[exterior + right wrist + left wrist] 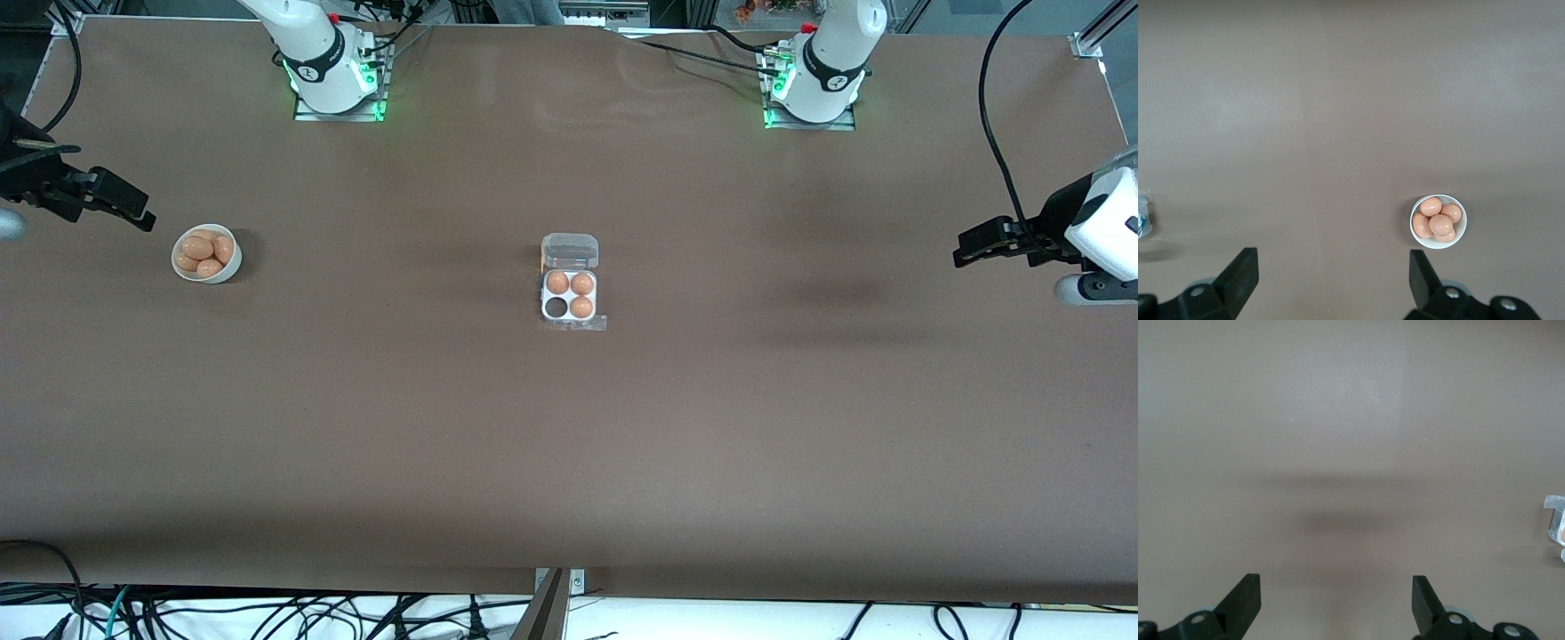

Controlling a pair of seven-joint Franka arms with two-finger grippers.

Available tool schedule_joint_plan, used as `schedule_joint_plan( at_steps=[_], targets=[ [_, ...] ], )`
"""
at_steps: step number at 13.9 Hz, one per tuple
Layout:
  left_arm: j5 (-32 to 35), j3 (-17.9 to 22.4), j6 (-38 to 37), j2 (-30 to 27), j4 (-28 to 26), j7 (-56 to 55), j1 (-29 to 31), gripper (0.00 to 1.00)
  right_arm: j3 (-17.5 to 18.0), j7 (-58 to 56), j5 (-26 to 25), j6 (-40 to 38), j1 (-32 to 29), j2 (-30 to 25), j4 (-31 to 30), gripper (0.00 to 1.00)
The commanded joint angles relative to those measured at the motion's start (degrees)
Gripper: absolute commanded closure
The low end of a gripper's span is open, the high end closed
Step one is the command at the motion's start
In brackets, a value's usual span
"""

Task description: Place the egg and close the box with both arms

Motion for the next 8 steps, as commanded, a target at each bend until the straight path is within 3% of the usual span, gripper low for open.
schedule_joint_plan(
  at_steps=[1,8],
  targets=[
    [1.52,-0.34,-0.96,0.47,1.47,1.09,0.07,0.00,0.34,0.12,0.30,-0.86,-0.37,0.09,0.66,0.00],
    [1.52,-0.34,-1.49,0.47,1.47,1.10,-0.01,0.00,0.34,0.03,0.21,-0.86,-0.37,0.09,0.66,0.00]
  ],
)
